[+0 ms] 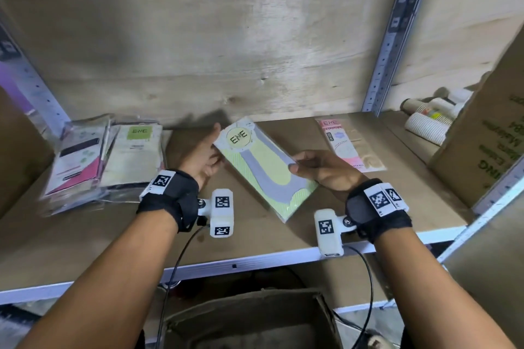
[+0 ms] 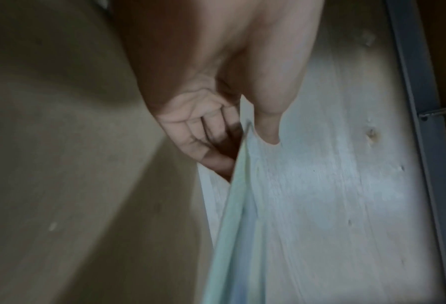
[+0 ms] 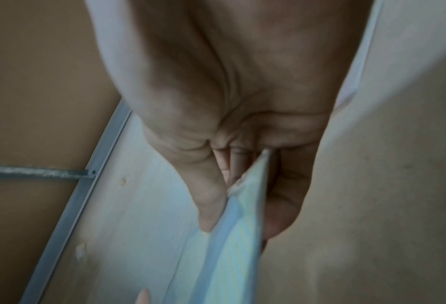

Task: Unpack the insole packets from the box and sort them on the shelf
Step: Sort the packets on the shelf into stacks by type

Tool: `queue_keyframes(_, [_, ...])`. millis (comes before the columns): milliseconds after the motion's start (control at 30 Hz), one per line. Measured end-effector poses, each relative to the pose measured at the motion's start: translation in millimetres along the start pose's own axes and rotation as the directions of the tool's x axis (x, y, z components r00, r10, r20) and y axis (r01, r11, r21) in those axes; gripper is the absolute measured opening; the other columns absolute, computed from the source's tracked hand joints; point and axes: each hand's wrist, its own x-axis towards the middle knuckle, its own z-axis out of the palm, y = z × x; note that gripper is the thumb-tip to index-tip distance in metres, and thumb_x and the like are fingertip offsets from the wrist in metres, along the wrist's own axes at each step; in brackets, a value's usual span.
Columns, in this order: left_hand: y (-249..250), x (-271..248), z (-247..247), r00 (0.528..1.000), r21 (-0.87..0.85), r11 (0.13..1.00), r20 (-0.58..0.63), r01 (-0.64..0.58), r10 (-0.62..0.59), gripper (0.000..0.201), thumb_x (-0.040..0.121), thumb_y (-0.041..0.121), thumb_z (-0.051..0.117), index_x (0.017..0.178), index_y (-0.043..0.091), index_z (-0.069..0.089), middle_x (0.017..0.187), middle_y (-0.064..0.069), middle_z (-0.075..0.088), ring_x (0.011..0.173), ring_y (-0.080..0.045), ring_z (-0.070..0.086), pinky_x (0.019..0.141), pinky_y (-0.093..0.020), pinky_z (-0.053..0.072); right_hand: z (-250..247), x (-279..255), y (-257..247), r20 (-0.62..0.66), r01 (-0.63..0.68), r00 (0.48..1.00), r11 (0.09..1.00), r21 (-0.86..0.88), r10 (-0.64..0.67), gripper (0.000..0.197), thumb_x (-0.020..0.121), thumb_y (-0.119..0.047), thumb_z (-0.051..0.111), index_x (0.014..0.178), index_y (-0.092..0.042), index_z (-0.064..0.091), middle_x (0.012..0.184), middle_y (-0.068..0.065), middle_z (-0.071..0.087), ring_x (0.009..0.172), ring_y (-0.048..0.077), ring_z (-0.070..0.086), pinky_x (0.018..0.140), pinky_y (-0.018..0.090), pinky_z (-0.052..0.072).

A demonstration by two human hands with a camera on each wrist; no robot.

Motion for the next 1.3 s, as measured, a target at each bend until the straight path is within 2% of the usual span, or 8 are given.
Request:
queue_keyframes(100, [-8, -12, 16, 0.99, 0.007, 1.0, 0.141, 0.031, -0.031, 0.04, 0.077, 0.05, 0.073, 0.103, 0.021, 0.071, 0.093, 0.002, 0.078, 0.086, -0.011, 0.071, 0.063, -0.022, 0.057, 5, 1, -2, -0.084, -0.006, 0.996, 0.977, 0.214, 0.025, 0.009, 0.088, -0.006, 0.07, 0.095, -0.009, 0.066, 0.089, 0.006, 0.071, 0.077, 0.01, 0.064, 0.068, 0.011, 0.048])
queue_keyframes(200, [-19, -24, 29, 0.938, 0.193, 0.981, 0.34, -0.005, -0.062, 0.033, 0.081, 0.029, 0.079, 0.111, 0.017, 0.072, 0.11, -0.002, 0.075, 0.1, -0.02, 0.072, 0.073, -0.024, 0.059, 10, 3, -1, -0.169, -0.03, 0.982, 0.946, 0.322, 0.089, 0.02, 0.083, -0.009, 0.077, 0.097, -0.01, 0.063, 0.082, 0.003, 0.069, 0.059, 0.004, 0.061, 0.052, 0.012, 0.044])
queue_keyframes(400, [-23, -36, 26, 0.839, 0.334, 0.942, 0.503, 0.035, -0.209, 0.033, 0.088, 0.007, 0.07, 0.12, 0.014, 0.067, 0.115, -0.01, 0.073, 0.094, -0.019, 0.071, 0.078, -0.026, 0.06, 6, 4, 9, -0.279, -0.14, 0.948, 0.988, 0.068, 0.154, 0.034, 0.077, -0.026, 0.084, 0.102, -0.007, 0.07, 0.074, -0.005, 0.068, 0.066, 0.01, 0.06, 0.072, 0.028, 0.047])
queue_keyframes(467, [-23, -36, 26, 0.854, 0.379, 0.925, 0.478, 0.01, -0.205, 0.034, 0.087, 0.003, 0.07, 0.12, 0.005, 0.066, 0.11, -0.012, 0.073, 0.089, -0.019, 0.071, 0.074, -0.024, 0.06, 4, 3, 8, -0.257, -0.165, 0.954, 0.986, -0.023, 0.153, 0.031, 0.079, -0.026, 0.082, 0.102, -0.009, 0.071, 0.083, 0.0, 0.069, 0.076, 0.017, 0.061, 0.079, 0.033, 0.05])
queue_keyframes(633, [-26, -31, 28, 0.931, 0.418, 0.908, 0.316, 0.035, -0.181, 0.026, 0.077, 0.0, 0.079, 0.1, -0.004, 0.068, 0.093, -0.014, 0.075, 0.075, -0.018, 0.073, 0.064, -0.022, 0.06, 2, 0, 0, -0.123, -0.235, 0.967, 0.968, -0.09, 0.224, 0.044, 0.082, -0.005, 0.076, 0.123, -0.004, 0.061, 0.094, 0.005, 0.067, 0.076, 0.014, 0.062, 0.067, 0.023, 0.05])
queue_keyframes(833, [-31, -26, 32, 0.964, 0.436, 0.896, 0.193, 0.084, -0.184, 0.035, 0.062, 0.004, 0.09, 0.09, -0.005, 0.07, 0.086, -0.018, 0.076, 0.071, -0.022, 0.075, 0.06, -0.023, 0.059, 5, -6, -2, -0.169, -0.303, 0.945, 0.945, -0.121, 0.282, 0.031, 0.079, -0.006, 0.08, 0.105, -0.002, 0.063, 0.066, 0.01, 0.064, 0.044, 0.016, 0.055, 0.043, 0.02, 0.048])
queue_keyframes(1133, [-22, -31, 39, 0.97, 0.688, 0.712, 0.049, 0.141, -0.239, 0.057, 0.069, 0.023, 0.089, 0.107, -0.005, 0.057, 0.082, -0.022, 0.068, 0.063, -0.026, 0.07, 0.063, -0.033, 0.062, 1, -3, 0, -0.205, -0.378, 0.917, 0.91, -0.171, 0.343, 0.023, 0.075, -0.011, 0.084, 0.09, -0.001, 0.069, 0.07, 0.014, 0.065, 0.054, 0.019, 0.057, 0.063, 0.03, 0.058])
queue_keyframes(1300, [-23, -31, 49, 0.977, 0.629, 0.771, 0.086, 0.101, -0.197, 0.052, 0.074, 0.018, 0.085, 0.111, -0.01, 0.063, 0.089, -0.021, 0.067, 0.072, -0.023, 0.069, 0.069, -0.033, 0.063, 3, 0, 0, -0.239, -0.362, 0.917, 0.918, -0.164, 0.319, 0.025, 0.076, -0.014, 0.083, 0.094, -0.001, 0.07, 0.076, 0.016, 0.07, 0.063, 0.023, 0.063, 0.076, 0.039, 0.062])
